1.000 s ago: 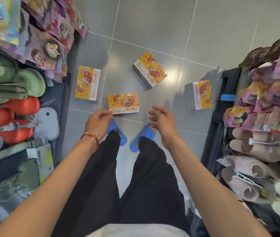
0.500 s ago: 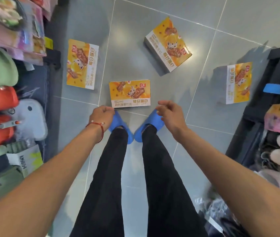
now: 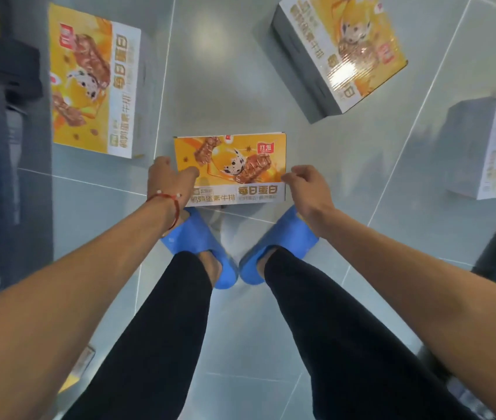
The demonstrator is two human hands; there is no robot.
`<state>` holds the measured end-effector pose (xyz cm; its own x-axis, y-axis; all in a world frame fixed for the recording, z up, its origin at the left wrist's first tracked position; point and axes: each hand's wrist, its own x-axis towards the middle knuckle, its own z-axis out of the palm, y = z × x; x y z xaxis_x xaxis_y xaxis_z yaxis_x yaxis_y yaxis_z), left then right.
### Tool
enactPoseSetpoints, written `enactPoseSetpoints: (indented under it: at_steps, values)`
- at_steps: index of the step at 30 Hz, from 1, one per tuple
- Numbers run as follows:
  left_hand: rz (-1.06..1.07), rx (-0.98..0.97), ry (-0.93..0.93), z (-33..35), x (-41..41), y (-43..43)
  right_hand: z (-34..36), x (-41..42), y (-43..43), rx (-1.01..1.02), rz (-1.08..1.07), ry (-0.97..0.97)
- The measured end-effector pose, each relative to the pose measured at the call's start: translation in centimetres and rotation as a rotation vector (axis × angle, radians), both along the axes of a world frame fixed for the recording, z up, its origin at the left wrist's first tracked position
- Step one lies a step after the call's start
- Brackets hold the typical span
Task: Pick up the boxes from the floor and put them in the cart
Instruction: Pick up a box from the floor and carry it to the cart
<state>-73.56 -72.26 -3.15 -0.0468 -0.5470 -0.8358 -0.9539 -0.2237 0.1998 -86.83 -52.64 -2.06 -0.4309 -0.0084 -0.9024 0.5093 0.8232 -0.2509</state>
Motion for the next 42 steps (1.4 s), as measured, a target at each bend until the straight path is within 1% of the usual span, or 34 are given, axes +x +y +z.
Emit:
enactPoseSetpoints:
  at_steps: [2,4,8,10,12,15,17,20,22,28,35,39,42]
  values:
    - [0.056,-0.018,0.024,-2.7,-0.1,-0.3,-2.7,-0.3,-0.7,-0.003,-0.043,0.008]
    - [0.155,-0.009,0.045,-5.0,0.0,-0.7,-5.5,-0.6,-1.4,-0.022,-0.092,-0.04]
    - [0.353,0.115,0.063,-8.0,-0.7,-1.2,-9.1,-0.9,-2.8,-0.111,-0.163,-0.138]
    - [0.407,0.151,0.06,-8.3,-1.3,-1.2,-9.6,-1.0,-3.5,-0.124,-0.206,-0.157]
    - [0.398,0.096,0.044,-8.2,-1.5,-0.8,-9.3,-1.0,-4.0,-0.106,-0.225,-0.144]
    - [0.434,0.033,0.075,-6.5,-1.2,0.0,-7.3,-0.5,-4.2,-0.036,-0.235,-0.063]
    - [0.462,0.049,0.102,-4.5,-0.8,0.2,-5.3,-0.3,-4.2,-0.013,-0.249,-0.035]
    - [0.594,0.191,0.152,-0.9,0.0,0.4,-1.5,-0.1,-4.5,-0.001,-0.267,0.002]
    - [0.66,0.23,0.192,1.9,0.7,0.4,1.5,0.1,-4.6,-0.001,-0.269,0.016]
    - [0.629,0.192,0.191,11.9,2.3,-0.6,11.9,1.4,-4.6,-0.032,-0.223,0.033]
    - [0.56,0.218,0.357,26.2,4.9,-2.4,25.8,3.5,-5.1,-0.201,-0.175,0.121]
    - [0.542,0.223,0.383,34.0,6.7,-3.1,33.9,5.2,-5.8,-0.321,-0.133,0.164]
    - [0.567,0.209,0.412,39.4,8.1,-3.3,39.5,6.3,-6.4,-0.386,-0.098,0.182]
